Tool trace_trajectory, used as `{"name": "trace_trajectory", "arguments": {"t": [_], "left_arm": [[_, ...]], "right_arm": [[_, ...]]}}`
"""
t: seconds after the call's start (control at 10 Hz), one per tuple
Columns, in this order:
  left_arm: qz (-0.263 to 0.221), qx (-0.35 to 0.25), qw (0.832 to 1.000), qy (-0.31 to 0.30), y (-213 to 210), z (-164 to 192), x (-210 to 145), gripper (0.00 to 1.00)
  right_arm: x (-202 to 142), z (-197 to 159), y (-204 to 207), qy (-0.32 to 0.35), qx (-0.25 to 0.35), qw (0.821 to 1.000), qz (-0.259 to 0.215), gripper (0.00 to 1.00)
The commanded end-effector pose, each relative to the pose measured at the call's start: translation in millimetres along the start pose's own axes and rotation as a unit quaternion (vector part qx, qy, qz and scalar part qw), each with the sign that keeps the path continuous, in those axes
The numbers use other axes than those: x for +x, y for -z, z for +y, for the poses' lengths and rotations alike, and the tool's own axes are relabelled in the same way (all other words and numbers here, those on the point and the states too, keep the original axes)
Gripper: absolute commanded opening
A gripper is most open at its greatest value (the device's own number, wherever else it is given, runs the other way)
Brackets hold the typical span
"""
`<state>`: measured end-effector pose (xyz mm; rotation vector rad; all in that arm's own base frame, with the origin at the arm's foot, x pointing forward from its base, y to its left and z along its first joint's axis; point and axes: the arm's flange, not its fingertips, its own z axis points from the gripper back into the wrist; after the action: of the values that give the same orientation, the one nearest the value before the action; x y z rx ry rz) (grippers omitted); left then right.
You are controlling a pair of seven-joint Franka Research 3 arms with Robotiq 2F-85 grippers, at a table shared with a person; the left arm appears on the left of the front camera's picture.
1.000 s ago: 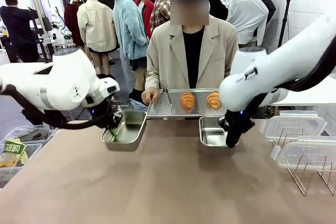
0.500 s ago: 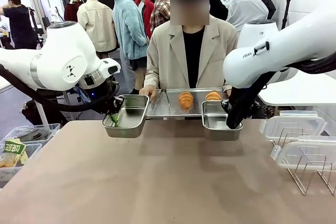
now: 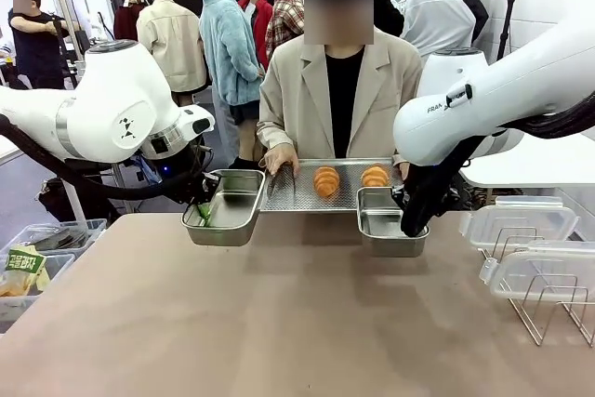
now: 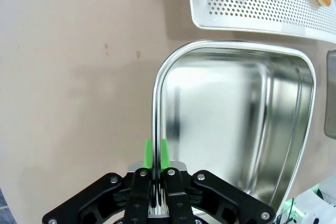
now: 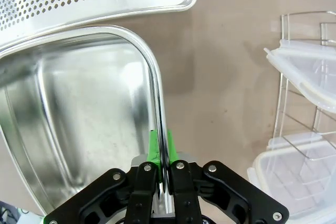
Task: Place the bread in airtight containers.
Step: Once an object is inside an Airtight Container , place the container in the center of the table.
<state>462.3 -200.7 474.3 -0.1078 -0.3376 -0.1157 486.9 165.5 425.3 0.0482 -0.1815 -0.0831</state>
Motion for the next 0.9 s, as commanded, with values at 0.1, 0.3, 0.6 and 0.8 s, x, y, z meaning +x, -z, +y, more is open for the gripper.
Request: {"name": "trace_trajectory", "arguments": {"t": [0.1,0.3,0.6,0.8], "left_arm": [[-0.012,-0.002,1.0,0.007,-0.9,0.7,1.4,0.0],[-0.012,-0.002,1.0,0.007,-0.9,0.7,1.4,0.0],[-0.012,-0.002,1.0,0.007,-0.9,0.7,1.4,0.0],[-0.012,-0.002,1.0,0.007,-0.9,0.7,1.4,0.0]], "right_arm": [[0.6,0.7,-1.7,0.0,0.005,1.0,-0.013,0.0],[0.6,0.7,-1.7,0.0,0.005,1.0,-0.013,0.0],[0.6,0.7,-1.7,0.0,0.005,1.0,-0.013,0.0],[0.6,0.7,-1.7,0.0,0.005,1.0,-0.013,0.0]]}}
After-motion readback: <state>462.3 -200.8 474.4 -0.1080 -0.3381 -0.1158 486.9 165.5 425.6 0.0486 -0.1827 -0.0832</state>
